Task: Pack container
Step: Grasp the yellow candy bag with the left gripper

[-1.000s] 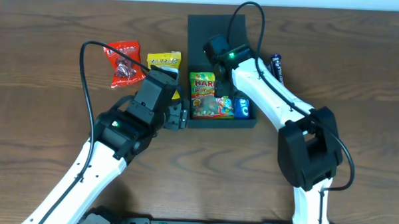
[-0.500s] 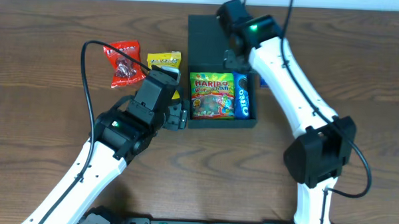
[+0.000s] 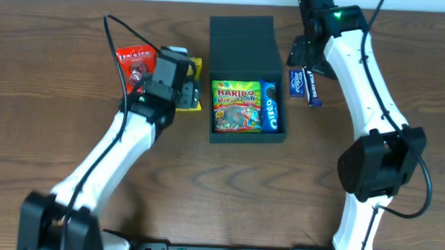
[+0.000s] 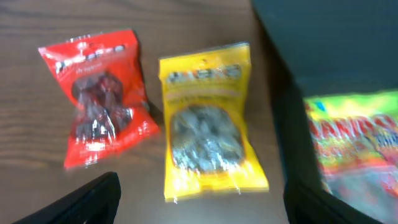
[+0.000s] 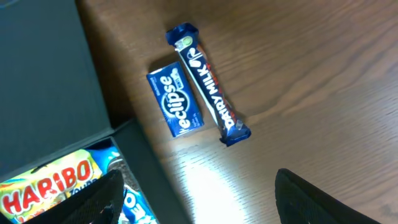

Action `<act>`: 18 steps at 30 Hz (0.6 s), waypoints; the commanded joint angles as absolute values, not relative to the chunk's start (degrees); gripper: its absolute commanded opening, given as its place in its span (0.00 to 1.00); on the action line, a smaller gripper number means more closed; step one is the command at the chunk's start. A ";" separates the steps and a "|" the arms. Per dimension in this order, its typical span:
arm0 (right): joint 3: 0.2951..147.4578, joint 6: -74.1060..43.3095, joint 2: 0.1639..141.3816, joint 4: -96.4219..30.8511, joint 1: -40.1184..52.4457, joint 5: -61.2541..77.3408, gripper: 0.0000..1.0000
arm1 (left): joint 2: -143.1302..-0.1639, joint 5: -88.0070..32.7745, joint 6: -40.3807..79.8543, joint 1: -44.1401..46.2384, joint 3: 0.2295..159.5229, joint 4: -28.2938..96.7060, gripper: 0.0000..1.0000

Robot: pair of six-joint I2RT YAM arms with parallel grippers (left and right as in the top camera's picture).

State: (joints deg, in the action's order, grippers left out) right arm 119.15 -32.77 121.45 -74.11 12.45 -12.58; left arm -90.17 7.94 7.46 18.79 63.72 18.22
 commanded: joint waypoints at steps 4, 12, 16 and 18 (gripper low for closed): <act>119.96 -29.63 120.20 -73.91 11.27 -12.21 0.78 | -100.33 0.43 6.52 13.58 64.75 8.16 0.84; 119.96 -29.45 120.20 -73.93 10.87 -12.19 0.79 | -108.51 -0.34 6.37 13.08 64.75 0.40 0.82; 119.96 -29.45 120.20 -73.93 10.83 -12.19 0.79 | -111.57 -2.24 6.37 13.08 64.75 -1.41 0.77; 119.96 -29.45 120.20 -73.97 10.83 -12.19 0.80 | -113.32 -3.27 6.39 13.08 64.75 -2.02 0.70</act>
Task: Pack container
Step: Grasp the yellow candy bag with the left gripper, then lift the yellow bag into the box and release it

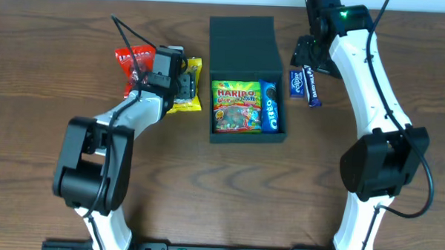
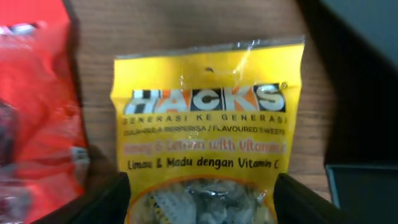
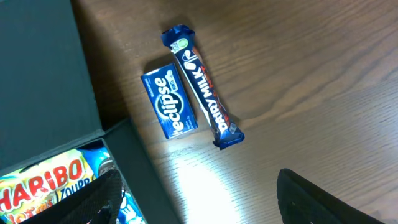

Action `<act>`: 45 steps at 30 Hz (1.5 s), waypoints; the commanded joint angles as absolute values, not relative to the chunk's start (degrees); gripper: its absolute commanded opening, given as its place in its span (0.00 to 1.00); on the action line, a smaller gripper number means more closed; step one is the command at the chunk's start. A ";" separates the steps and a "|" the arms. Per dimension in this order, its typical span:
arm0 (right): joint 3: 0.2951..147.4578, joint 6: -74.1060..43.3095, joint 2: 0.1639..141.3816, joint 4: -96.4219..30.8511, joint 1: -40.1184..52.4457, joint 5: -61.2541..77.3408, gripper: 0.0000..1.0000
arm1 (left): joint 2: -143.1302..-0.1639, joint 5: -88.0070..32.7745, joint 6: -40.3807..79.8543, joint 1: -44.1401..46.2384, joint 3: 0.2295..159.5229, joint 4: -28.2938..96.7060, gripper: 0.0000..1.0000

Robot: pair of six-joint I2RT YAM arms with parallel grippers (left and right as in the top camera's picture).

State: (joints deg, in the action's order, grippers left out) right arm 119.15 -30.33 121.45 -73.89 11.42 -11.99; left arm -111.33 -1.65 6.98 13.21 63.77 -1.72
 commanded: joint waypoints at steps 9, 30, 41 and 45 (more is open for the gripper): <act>119.96 -29.47 120.20 -74.26 10.83 -12.16 0.79 | -115.85 -4.12 6.37 13.08 64.77 -2.07 0.18; 119.98 -29.52 117.89 -75.70 7.07 -12.14 0.79 | -89.93 -31.75 -42.72 13.21 64.77 2.42 0.12; 119.98 -29.52 114.10 -78.74 1.65 -12.16 0.80 | -90.67 -38.74 -52.56 22.48 64.77 2.33 0.06; 119.98 -29.50 114.10 -79.75 1.41 -12.16 0.80 | -92.95 -30.94 -56.40 26.22 64.77 2.33 0.06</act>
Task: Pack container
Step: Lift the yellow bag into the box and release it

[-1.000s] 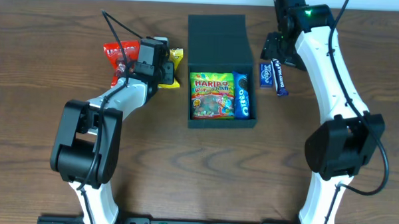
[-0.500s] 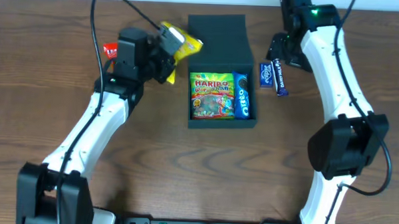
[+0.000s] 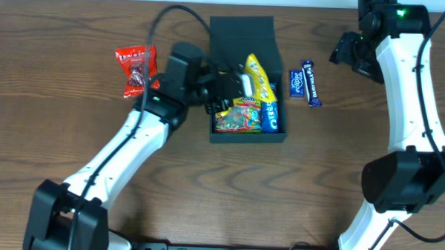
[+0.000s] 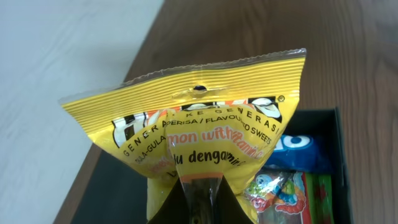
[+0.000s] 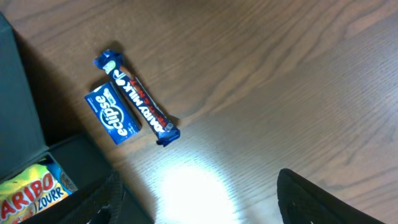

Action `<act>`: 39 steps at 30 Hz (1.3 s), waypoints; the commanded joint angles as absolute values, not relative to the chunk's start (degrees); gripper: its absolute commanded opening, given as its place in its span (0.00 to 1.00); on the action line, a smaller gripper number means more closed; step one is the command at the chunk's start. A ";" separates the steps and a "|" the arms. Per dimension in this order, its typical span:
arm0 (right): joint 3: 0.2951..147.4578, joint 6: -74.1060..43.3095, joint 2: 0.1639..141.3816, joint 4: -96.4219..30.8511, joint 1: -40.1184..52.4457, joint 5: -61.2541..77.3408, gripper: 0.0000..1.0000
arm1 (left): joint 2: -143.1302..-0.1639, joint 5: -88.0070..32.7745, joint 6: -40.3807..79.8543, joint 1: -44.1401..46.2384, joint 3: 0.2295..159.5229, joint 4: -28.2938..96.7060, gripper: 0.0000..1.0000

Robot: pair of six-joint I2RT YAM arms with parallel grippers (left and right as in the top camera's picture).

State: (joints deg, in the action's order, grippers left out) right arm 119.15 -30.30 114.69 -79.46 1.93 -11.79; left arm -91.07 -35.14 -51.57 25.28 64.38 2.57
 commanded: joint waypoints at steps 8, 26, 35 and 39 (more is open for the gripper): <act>119.98 -29.50 114.10 -80.20 1.43 -12.14 0.80 | -101.47 -24.40 -66.96 28.21 64.77 0.56 0.06; 119.98 -29.50 114.10 -80.40 1.43 -12.14 0.83 | -101.41 -16.56 -59.42 28.03 64.77 -9.47 0.95; 119.98 -29.52 114.10 -80.16 1.43 -12.14 0.86 | -94.76 21.80 -37.67 24.60 64.77 -11.05 0.95; 119.98 -29.52 114.10 -80.07 1.48 -12.14 0.87 | -94.76 25.08 -24.56 19.97 64.77 -10.22 0.95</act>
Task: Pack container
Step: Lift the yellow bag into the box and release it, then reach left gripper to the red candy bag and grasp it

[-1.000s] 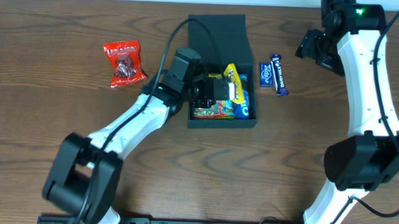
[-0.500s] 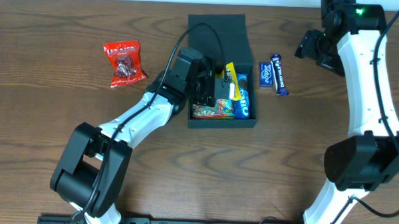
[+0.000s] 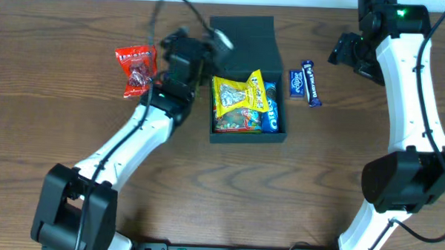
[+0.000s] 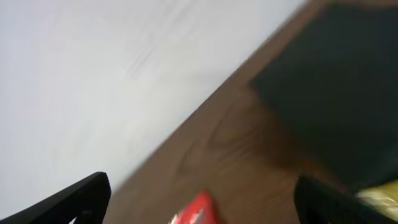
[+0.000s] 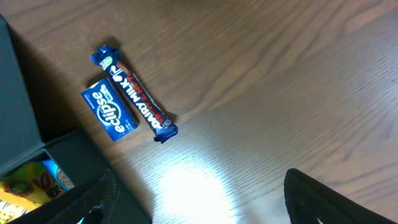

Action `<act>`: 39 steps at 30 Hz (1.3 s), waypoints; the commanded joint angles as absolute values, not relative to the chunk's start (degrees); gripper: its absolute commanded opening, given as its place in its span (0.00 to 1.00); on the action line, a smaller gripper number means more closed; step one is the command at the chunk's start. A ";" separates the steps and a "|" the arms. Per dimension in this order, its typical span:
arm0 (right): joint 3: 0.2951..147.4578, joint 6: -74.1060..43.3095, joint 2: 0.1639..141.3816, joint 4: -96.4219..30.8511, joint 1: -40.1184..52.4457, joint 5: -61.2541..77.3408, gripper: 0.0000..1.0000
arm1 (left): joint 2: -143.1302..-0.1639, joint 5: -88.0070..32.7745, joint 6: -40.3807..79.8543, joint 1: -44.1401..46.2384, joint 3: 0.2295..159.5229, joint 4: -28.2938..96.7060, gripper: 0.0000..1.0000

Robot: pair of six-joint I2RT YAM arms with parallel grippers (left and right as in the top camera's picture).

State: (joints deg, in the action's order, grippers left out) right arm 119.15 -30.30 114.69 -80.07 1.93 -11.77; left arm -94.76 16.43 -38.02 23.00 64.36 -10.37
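The dark open box (image 3: 244, 48) stands at the table's back middle. In it lies the yellow Hacks bag (image 3: 237, 96), on top of the Haribo bag (image 3: 234, 123) and beside the Oreo pack (image 3: 270, 112). My left gripper (image 3: 220, 41) is open and empty above the box's lid; its blurred wrist view shows the red bag's tip (image 4: 199, 208) and the box (image 4: 336, 99). The red sweets bag (image 3: 136, 70) lies left of the box. Right of the box lie the Eclipse pack (image 5: 110, 113) and the Dairy Milk bar (image 5: 140, 99). My right gripper (image 3: 342, 53) hangs open above the table, right of them.
The wooden table (image 3: 205, 191) reaches to a white wall strip at the back. The left arm (image 3: 125, 147) slants from the front left toward the box. The right arm (image 3: 408, 109) runs down the right side.
My left gripper has let go of the yellow Hacks bag, which now lies in the box on the Haribo bag. The gripper has moved back over the lid, open. The right arm has hardly moved.
The yellow bag lay next to the red one left of the box, with my left gripper open above them, then close over the yellow bag. Then it held that bag above the box. Now the bag lies inside. The right gripper moved rightward, away from the blue sweets.
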 commanded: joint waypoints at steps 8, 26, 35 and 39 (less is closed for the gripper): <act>119.98 -29.52 114.10 -80.07 1.48 -12.12 0.88 | -94.94 20.36 -10.02 10.44 64.77 -4.89 0.95; 119.96 -29.71 114.10 -79.77 1.58 -11.29 0.90 | -108.53 9.37 7.42 4.08 64.77 -1.50 1.00; 119.96 -29.71 114.10 -80.20 1.58 -11.29 0.90 | -113.23 9.32 9.58 4.08 64.77 -1.43 0.80; 119.96 -29.71 114.10 -80.20 1.56 -11.29 0.90 | -113.49 9.37 10.74 4.08 64.77 -1.26 0.63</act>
State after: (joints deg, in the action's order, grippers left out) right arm 119.15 -30.30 114.69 -79.96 1.93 -11.27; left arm -112.49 9.39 9.67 4.21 64.36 -1.45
